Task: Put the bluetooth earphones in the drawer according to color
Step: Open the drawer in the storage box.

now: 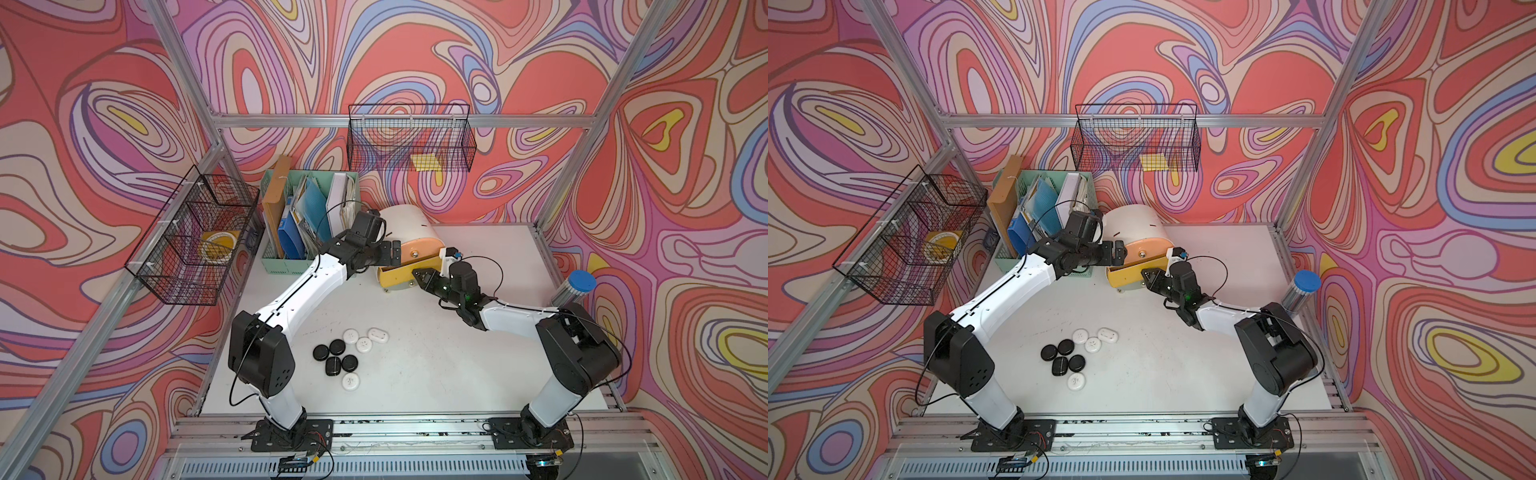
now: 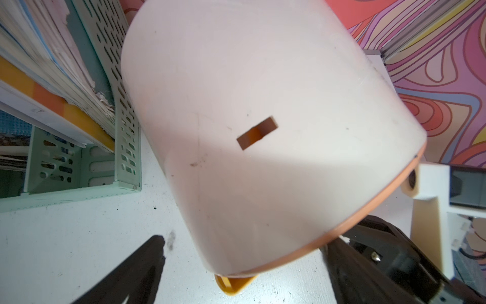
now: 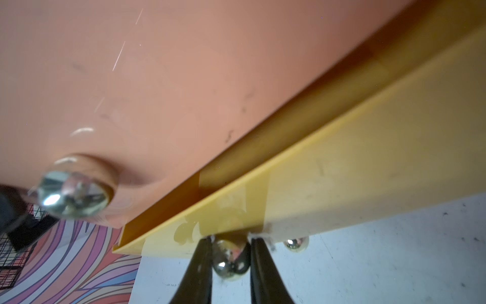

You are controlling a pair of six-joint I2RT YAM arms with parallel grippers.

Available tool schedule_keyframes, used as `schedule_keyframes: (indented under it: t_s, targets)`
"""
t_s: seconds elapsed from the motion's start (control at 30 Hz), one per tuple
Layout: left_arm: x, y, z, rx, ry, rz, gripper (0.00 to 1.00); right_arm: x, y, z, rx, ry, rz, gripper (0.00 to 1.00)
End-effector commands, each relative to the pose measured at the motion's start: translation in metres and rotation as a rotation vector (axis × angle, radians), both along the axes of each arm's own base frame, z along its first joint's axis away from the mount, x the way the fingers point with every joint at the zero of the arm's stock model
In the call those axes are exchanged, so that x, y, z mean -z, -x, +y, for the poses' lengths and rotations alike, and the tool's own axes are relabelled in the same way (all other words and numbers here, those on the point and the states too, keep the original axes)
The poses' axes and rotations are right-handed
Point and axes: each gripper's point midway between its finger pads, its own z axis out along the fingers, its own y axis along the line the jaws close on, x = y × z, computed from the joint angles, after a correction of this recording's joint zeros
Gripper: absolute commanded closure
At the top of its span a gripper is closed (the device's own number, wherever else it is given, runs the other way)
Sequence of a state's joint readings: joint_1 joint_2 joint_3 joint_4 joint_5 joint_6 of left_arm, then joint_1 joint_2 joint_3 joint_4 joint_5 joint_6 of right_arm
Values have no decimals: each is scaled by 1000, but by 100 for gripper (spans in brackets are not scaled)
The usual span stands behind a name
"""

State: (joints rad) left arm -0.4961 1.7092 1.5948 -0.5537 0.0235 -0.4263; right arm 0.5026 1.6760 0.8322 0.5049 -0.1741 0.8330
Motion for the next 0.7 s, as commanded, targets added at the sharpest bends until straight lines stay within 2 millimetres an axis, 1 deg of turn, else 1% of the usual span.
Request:
schedule_keyframes:
  t_s: [0.0,0.2,0.3,0.5,0.67]
  targets:
    - [10,-7,7,-30,-30,0,1,-3,14,-9,1,-8,9,94]
    - [14,-8,7,-35,-34,4,1,3,41,-20,5,13,33,95]
    - [15,-8,6,-36,-30,5,1,4,53,-23,5,21,38,95]
    - [14,-8,6,-38,-22,5,1,3,72,-22,-3,37,39,95]
    - [12,-6,7,-40,-24,3,1,4,82,-18,-14,48,39,95]
